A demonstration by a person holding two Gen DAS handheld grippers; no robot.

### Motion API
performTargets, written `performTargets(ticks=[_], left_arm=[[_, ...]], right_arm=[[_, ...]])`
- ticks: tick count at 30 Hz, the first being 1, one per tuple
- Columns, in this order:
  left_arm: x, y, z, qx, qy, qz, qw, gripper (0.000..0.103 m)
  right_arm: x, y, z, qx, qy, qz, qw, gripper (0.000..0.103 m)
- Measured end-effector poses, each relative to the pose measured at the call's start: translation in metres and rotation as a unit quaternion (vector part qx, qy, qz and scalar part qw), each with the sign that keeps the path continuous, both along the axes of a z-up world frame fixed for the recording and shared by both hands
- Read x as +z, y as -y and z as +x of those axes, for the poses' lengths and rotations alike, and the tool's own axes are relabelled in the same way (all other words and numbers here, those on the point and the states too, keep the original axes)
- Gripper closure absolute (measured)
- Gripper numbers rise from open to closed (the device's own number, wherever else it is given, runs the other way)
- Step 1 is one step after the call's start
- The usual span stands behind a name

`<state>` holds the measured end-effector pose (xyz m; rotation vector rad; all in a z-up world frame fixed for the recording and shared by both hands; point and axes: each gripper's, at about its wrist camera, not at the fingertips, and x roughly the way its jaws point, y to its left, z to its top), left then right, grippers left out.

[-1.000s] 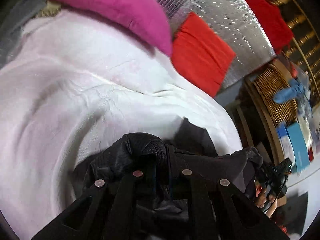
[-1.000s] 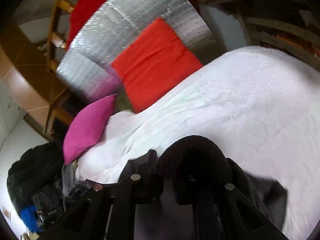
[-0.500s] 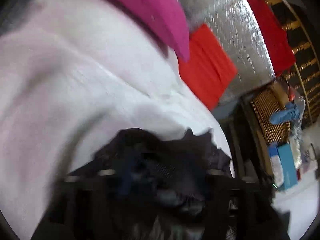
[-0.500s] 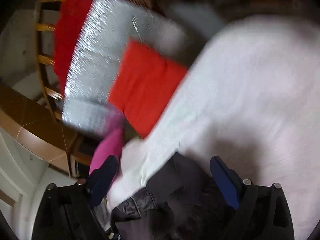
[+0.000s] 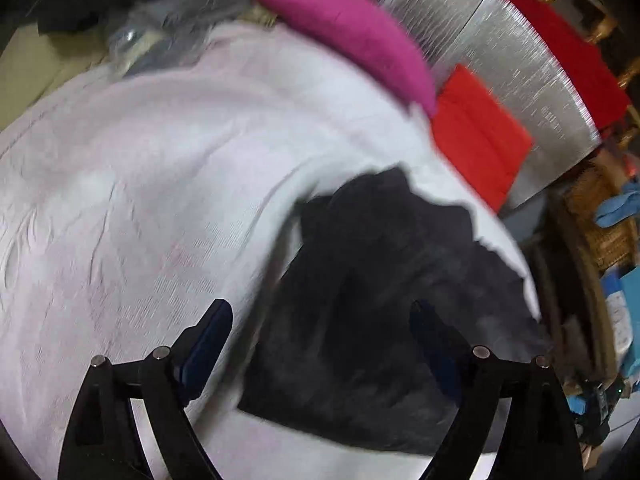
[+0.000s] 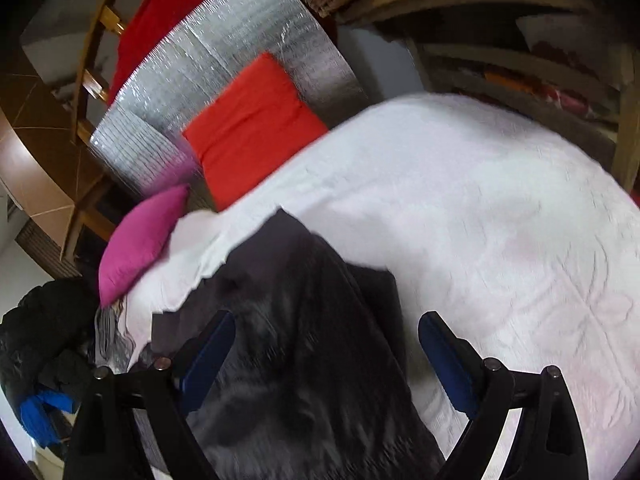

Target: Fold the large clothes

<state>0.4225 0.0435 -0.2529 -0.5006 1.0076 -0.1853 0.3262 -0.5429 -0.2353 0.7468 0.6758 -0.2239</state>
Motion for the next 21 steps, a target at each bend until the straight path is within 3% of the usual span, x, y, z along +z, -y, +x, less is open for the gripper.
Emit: performTargets(ticks=[5, 10, 14, 21], left_arm=[[-0.010, -0.006, 0.012, 0.005, -0.013, -0.006, 0.9999, 0.013], [-0.018, 0.005, 0.037, -0.041, -0.028, -0.030, 0.9983, 0.013], [-0.027, 0.008, 0.053, -0.079, -0.052, -0.062, 0.9936, 0.013], [-0.045, 0.014, 0.083, -0.124, -0.091, -0.098, 0.9833, 0.012]], right_arm=[[-0.024, 0.007, -0.002, 0.028, -0.020, 0.041, 0.999, 0.009], [-0.032, 0.007, 0.011, 0.058, -0.040, 0.021, 0.997, 0.009], [-0.047, 0.024, 0.017, 0.083, -0.027, 0.082, 0.993, 0.009], [-0.064, 0.037, 0.023, 0.123, -0.023, 0.126, 0.984, 0.009]])
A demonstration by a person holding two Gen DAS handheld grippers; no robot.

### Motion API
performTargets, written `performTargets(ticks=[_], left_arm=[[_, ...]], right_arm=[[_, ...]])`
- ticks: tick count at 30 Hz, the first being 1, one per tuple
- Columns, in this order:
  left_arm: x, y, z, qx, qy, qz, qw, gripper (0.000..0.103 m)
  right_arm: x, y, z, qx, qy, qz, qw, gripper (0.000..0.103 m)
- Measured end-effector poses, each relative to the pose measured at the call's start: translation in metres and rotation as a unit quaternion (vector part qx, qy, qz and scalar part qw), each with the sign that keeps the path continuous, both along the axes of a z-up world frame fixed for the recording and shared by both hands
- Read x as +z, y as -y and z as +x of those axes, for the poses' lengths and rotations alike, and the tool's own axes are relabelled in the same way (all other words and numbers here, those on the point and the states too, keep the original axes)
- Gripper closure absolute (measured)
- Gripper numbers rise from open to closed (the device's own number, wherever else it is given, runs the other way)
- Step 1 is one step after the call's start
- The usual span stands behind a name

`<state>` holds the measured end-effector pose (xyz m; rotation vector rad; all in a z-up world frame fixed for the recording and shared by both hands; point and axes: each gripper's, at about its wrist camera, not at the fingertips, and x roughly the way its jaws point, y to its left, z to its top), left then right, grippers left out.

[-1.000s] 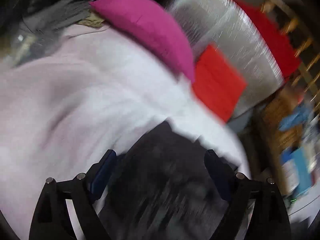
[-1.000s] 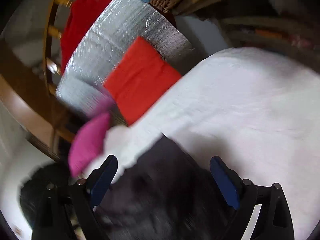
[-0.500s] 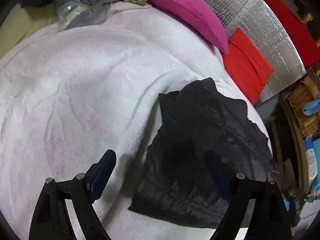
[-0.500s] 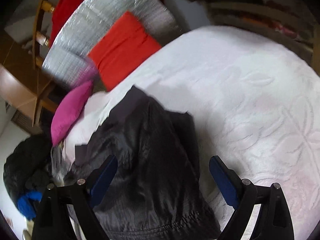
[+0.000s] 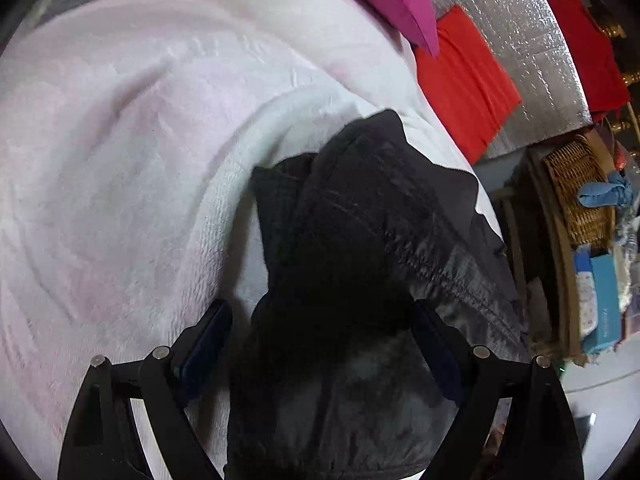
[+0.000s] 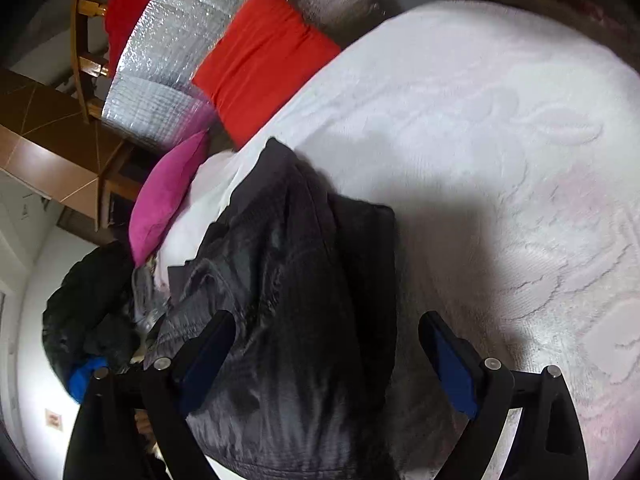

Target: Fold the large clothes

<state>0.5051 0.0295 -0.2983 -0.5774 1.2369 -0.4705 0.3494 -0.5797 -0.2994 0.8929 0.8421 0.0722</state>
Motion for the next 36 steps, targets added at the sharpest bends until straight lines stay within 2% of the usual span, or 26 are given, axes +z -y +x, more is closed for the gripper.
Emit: performTargets(ticks=[4, 8, 10, 13, 15, 17, 18, 20, 21, 23, 25, 26, 29, 33, 36], left_arm=[[-0.004, 0.004, 0.008, -0.020, -0.001, -0.026, 0.9995, 0.010], [-0.009, 0.012, 0.010, -0.042, -0.005, -0.061, 0.9972, 0.010], [-0.011, 0.021, 0.008, -0.057, -0.005, -0.073, 0.9957, 0.010], [-0.008, 0.036, 0.005, -0.068, 0.008, -0.068, 0.9953, 0.010], [-0.004, 0.046, 0.003, -0.069, 0.021, -0.063, 0.9954, 0.010], [0.000, 0.056, 0.000, -0.069, 0.035, -0.050, 0.9957, 0.010], [0.000, 0.058, 0.000, -0.065, 0.038, -0.046, 0.9961, 0.013], [0.003, 0.059, -0.002, -0.051, 0.048, -0.029, 0.9971, 0.036], [0.005, 0.058, -0.002, -0.047, 0.053, -0.023, 0.9972, 0.042], [0.009, 0.056, -0.003, -0.039, 0.063, -0.020, 0.9971, 0.062], [0.015, 0.056, -0.006, -0.033, 0.072, -0.017, 0.9967, 0.071], [0.019, 0.056, -0.008, -0.031, 0.077, -0.012, 0.9964, 0.073], [0.034, 0.060, -0.018, -0.027, 0.101, 0.007, 0.9945, 0.077], [0.057, 0.056, -0.041, -0.027, 0.114, 0.012, 0.9930, 0.078], [0.066, 0.054, -0.069, -0.031, 0.109, 0.023, 0.9932, 0.078]], right_arm=[[-0.022, 0.001, 0.012, 0.024, -0.020, 0.033, 0.999, 0.009], [-0.031, -0.007, 0.029, 0.052, 0.005, 0.085, 0.995, 0.007], [-0.031, -0.019, 0.040, 0.066, 0.004, 0.087, 0.994, 0.007], [-0.031, -0.031, 0.046, 0.070, 0.015, 0.085, 0.994, 0.001], [-0.032, -0.038, 0.049, 0.074, 0.021, 0.100, 0.992, 0.001], [-0.031, -0.044, 0.051, 0.067, 0.015, 0.089, 0.994, 0.002], [-0.029, -0.049, 0.053, 0.066, 0.008, 0.071, 0.995, 0.004], [-0.024, -0.055, 0.054, 0.060, -0.005, 0.047, 0.997, 0.020], [-0.023, -0.056, 0.055, 0.055, -0.013, 0.037, 0.998, 0.024], [-0.018, -0.061, 0.055, 0.046, -0.025, 0.015, 0.999, 0.045], [-0.009, -0.068, 0.056, 0.036, -0.027, -0.003, 0.999, 0.058], [-0.003, -0.071, 0.055, 0.031, -0.025, -0.011, 0.999, 0.064], [0.014, -0.079, 0.047, 0.020, -0.018, -0.030, 0.999, 0.070], [0.037, -0.090, 0.032, 0.019, 0.002, -0.040, 0.999, 0.072], [0.053, -0.100, 0.010, 0.025, 0.004, -0.045, 0.999, 0.072]])
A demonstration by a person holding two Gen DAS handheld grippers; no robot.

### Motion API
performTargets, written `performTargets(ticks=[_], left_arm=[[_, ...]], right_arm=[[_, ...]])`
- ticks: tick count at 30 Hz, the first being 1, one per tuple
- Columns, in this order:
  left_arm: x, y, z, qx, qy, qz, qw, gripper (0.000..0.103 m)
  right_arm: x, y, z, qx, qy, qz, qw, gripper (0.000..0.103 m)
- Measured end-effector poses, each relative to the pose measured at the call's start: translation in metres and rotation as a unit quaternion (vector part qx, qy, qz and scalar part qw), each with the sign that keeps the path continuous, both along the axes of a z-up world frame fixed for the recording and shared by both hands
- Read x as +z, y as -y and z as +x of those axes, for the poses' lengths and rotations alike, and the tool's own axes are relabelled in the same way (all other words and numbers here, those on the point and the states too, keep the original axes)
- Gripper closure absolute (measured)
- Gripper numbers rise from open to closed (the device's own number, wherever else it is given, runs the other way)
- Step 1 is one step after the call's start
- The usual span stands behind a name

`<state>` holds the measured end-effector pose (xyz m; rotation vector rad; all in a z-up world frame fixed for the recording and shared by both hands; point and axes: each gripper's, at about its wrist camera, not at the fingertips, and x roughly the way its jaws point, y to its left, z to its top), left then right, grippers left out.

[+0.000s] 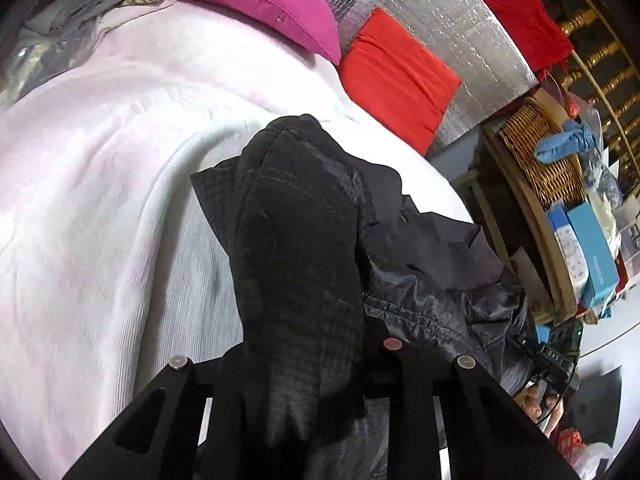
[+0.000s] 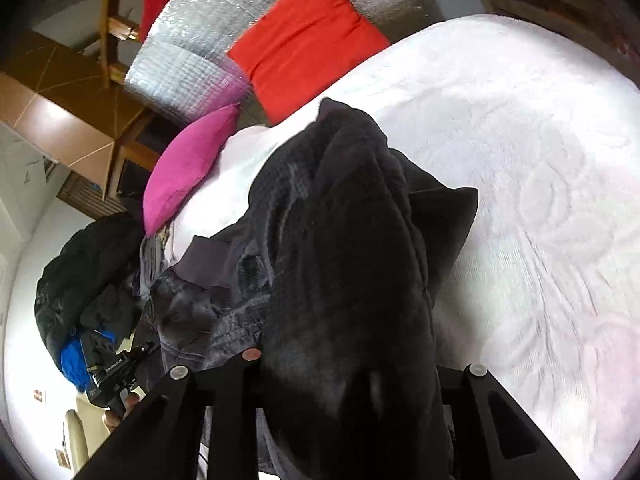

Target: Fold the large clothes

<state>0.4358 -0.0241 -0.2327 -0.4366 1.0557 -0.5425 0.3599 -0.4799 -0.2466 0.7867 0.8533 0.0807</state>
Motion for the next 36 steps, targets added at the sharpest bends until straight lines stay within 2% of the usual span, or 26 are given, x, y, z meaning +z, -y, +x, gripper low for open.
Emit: performTargets(ticks=[3, 5, 6, 7, 8, 9, 10, 11, 12, 13, 15, 17, 18, 20, 22, 23, 26, 29, 31, 33, 35, 36], left_arm=[[-0.005, -0.005, -0.027, -0.004, -0.023, 0.006, 0.9997, 0.078], [-0.014, -0.003, -0.042, -0.017, -0.048, 0.026, 0.9984, 0.075], [-0.022, -0.002, -0.047, -0.029, -0.067, 0.044, 0.9964, 0.071], [-0.027, -0.001, -0.047, -0.035, -0.078, 0.059, 0.9946, 0.059], [-0.033, -0.002, -0.046, -0.037, -0.091, 0.076, 0.9923, 0.047], [-0.038, -0.006, -0.042, -0.028, -0.103, 0.079, 0.9911, 0.043], [-0.041, -0.010, -0.037, -0.019, -0.115, 0.075, 0.9903, 0.037], [-0.041, -0.016, -0.031, -0.009, -0.128, 0.069, 0.9893, 0.035], [-0.039, -0.022, -0.026, 0.001, -0.132, 0.067, 0.9889, 0.035], [-0.033, -0.029, -0.021, 0.017, -0.126, 0.069, 0.9895, 0.035], [-0.013, -0.040, -0.015, 0.056, -0.085, 0.079, 0.9917, 0.035], [0.011, -0.043, -0.011, 0.092, -0.027, 0.090, 0.9913, 0.034], [0.023, -0.037, -0.008, 0.098, 0.003, 0.089, 0.9912, 0.034], [0.036, -0.014, 0.000, 0.083, 0.035, 0.085, 0.9923, 0.033], [0.044, 0.017, 0.005, 0.051, 0.068, 0.092, 0.9921, 0.033], [0.044, 0.031, 0.008, 0.036, 0.077, 0.103, 0.9911, 0.033], [0.037, 0.053, 0.012, -0.001, 0.081, 0.123, 0.9890, 0.033], [0.020, 0.072, 0.019, -0.026, 0.073, 0.156, 0.9848, 0.033], [0.007, 0.093, 0.032, -0.029, 0.056, 0.169, 0.9836, 0.033], [-0.006, 0.097, 0.038, -0.033, 0.039, 0.174, 0.9833, 0.033], [-0.018, 0.105, 0.043, -0.039, 0.024, 0.194, 0.9800, 0.034], [-0.021, 0.109, 0.044, -0.046, 0.030, 0.199, 0.9784, 0.037]], right_arm=[[0.002, 0.000, -0.031, 0.006, -0.011, 0.001, 1.000, 0.072], [-0.004, 0.003, -0.052, 0.006, -0.020, 0.013, 1.000, 0.072], [-0.011, 0.006, -0.065, 0.006, -0.027, 0.021, 0.999, 0.072], [-0.017, 0.012, -0.075, 0.008, -0.034, 0.026, 0.999, 0.070], [-0.029, 0.016, -0.083, 0.013, -0.054, 0.037, 0.998, 0.063], [-0.040, 0.020, -0.086, 0.013, -0.072, 0.047, 0.996, 0.057], [-0.050, 0.026, -0.087, 0.005, -0.093, 0.058, 0.994, 0.041], [-0.056, 0.035, -0.087, -0.009, -0.109, 0.066, 0.992, 0.039], [-0.056, 0.042, -0.086, -0.014, -0.106, 0.075, 0.991, 0.039], [-0.052, 0.051, -0.092, -0.020, -0.095, 0.083, 0.992, 0.039], [-0.031, 0.063, -0.102, -0.042, -0.069, 0.071, 0.994, 0.039], [-0.007, 0.070, -0.113, -0.075, -0.035, 0.024, 0.996, 0.038], [0.009, 0.070, -0.116, -0.092, -0.002, -0.010, 0.996, 0.036], [0.028, 0.062, -0.114, -0.085, 0.037, -0.035, 0.995, 0.035], [0.043, 0.041, -0.095, -0.048, 0.063, -0.043, 0.996, 0.035], [0.050, 0.020, -0.080, -0.013, 0.073, -0.069, 0.995, 0.035], [0.049, -0.024, -0.042, 0.044, 0.053, -0.130, 0.989, 0.035], [0.029, -0.048, -0.008, 0.077, 0.012, -0.162, 0.984, 0.035], [0.015, -0.056, 0.013, 0.088, -0.014, -0.182, 0.979, 0.035], [0.004, -0.058, 0.027, 0.094, -0.030, -0.195, 0.976, 0.035], [-0.013, -0.058, 0.045, 0.106, -0.055, -0.197, 0.973, 0.039], [-0.020, -0.054, 0.043, 0.108, -0.063, -0.197, 0.972, 0.043]])
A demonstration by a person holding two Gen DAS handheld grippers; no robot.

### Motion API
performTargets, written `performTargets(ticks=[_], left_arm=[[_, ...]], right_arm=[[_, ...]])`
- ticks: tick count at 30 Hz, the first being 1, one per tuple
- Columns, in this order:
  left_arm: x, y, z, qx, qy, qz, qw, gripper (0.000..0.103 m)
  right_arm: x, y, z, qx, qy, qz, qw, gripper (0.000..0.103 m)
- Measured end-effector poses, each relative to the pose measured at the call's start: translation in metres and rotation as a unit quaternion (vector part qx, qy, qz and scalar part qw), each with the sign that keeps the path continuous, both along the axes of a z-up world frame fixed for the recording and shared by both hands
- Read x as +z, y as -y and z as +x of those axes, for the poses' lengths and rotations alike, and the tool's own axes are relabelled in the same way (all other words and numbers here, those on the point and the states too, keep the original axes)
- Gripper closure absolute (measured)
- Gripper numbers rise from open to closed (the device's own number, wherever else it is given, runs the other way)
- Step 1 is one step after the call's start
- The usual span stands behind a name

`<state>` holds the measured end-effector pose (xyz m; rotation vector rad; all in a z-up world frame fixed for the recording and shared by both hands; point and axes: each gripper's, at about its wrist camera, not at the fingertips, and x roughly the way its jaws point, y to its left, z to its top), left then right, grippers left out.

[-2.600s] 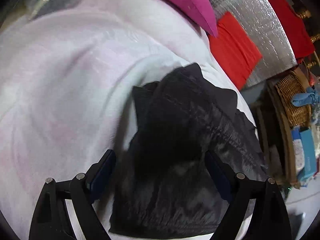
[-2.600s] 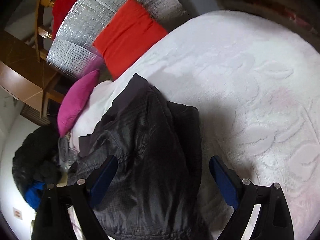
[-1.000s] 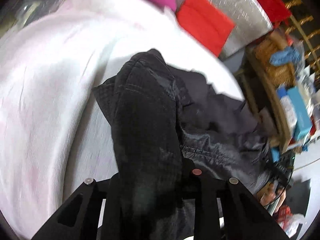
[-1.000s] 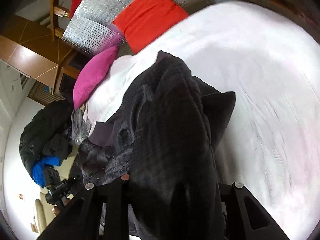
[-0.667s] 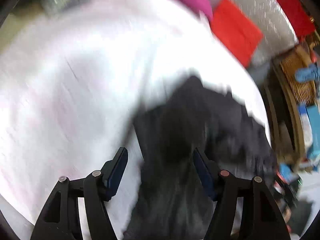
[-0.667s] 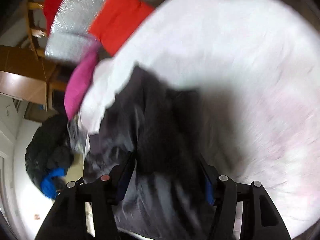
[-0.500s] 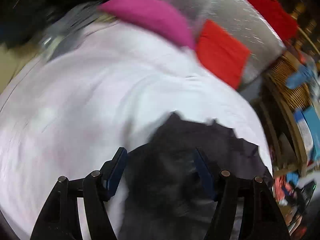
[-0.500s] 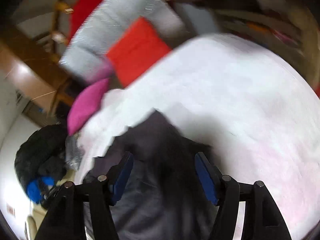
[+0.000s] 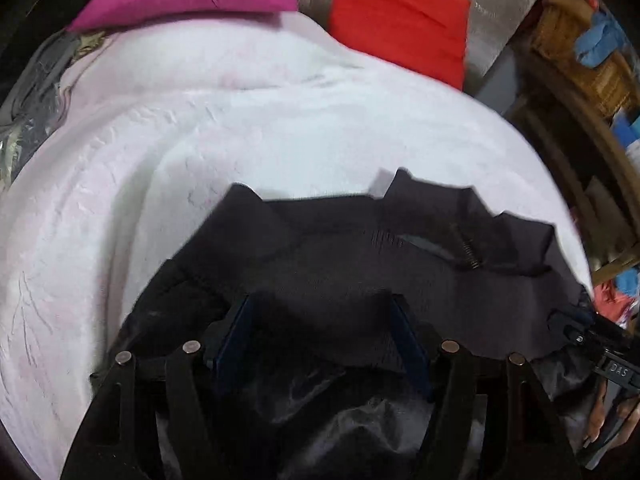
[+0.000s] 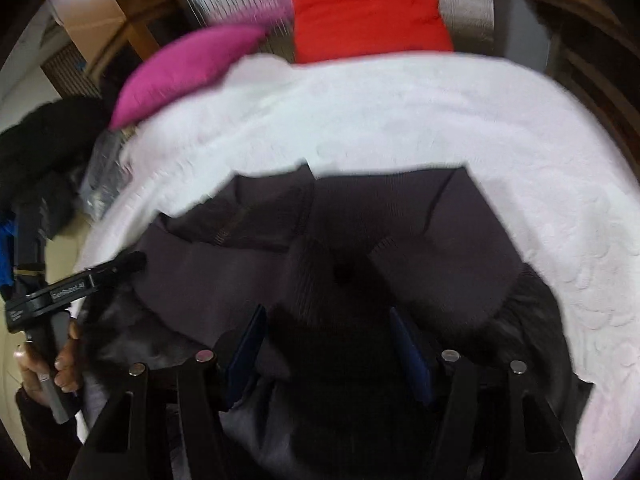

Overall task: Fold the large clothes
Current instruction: 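Lower the jacket onto the bed and flatten it with both tools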

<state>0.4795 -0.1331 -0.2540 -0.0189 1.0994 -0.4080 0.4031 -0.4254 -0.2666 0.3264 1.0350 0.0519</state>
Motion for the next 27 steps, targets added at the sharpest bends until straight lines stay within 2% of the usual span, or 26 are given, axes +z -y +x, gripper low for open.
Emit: performTargets(ticks=[2, 3, 4, 5, 8, 12, 15, 18, 21, 23, 25, 27], left_arm=[[-0.001, 0.011, -0.001, -0.019, 0.015, 0.014, 0.9996, 0.059], [-0.002, 0.016, -0.003, -0.031, 0.021, 0.019, 0.9991, 0.065], [-0.003, 0.018, -0.004, -0.039, 0.024, 0.020, 0.9988, 0.081], [-0.004, 0.020, -0.004, -0.043, 0.026, 0.021, 0.9985, 0.092], [-0.001, 0.021, -0.003, -0.038, 0.040, 0.022, 0.9982, 0.095], [0.023, 0.016, -0.002, -0.023, 0.089, 0.011, 0.9957, 0.096], [0.046, 0.007, -0.001, 0.014, 0.136, -0.012, 0.9905, 0.096], [0.047, 0.002, 0.010, 0.060, 0.163, -0.009, 0.9847, 0.100], [0.027, 0.006, 0.029, 0.076, 0.142, -0.006, 0.9870, 0.100], [0.007, 0.011, 0.039, 0.081, 0.112, 0.012, 0.9903, 0.100], [-0.004, 0.011, 0.042, 0.086, 0.091, 0.024, 0.9919, 0.100], [0.001, 0.008, 0.040, 0.081, 0.093, 0.016, 0.9922, 0.100]], right_arm=[[-0.011, -0.010, 0.006, 0.017, -0.015, -0.026, 0.999, 0.061], [-0.011, -0.015, 0.006, 0.030, -0.014, -0.042, 0.999, 0.066], [-0.010, -0.016, 0.003, 0.036, -0.012, -0.047, 0.998, 0.074], [-0.006, -0.019, 0.003, 0.040, -0.008, -0.055, 0.998, 0.083], [0.009, -0.024, -0.001, 0.037, 0.019, -0.079, 0.996, 0.089], [0.031, -0.018, 0.000, 0.016, 0.064, -0.079, 0.995, 0.090], [0.047, -0.014, 0.009, -0.011, 0.105, -0.075, 0.992, 0.090], [0.044, -0.007, 0.018, -0.033, 0.117, -0.070, 0.990, 0.091], [0.024, 0.000, 0.033, -0.065, 0.117, -0.079, 0.988, 0.095], [0.002, 0.009, 0.045, -0.085, 0.095, -0.073, 0.989, 0.096], [-0.017, 0.021, 0.052, -0.093, 0.063, -0.039, 0.993, 0.096], [-0.019, 0.037, 0.049, -0.101, 0.063, 0.022, 0.993, 0.095]])
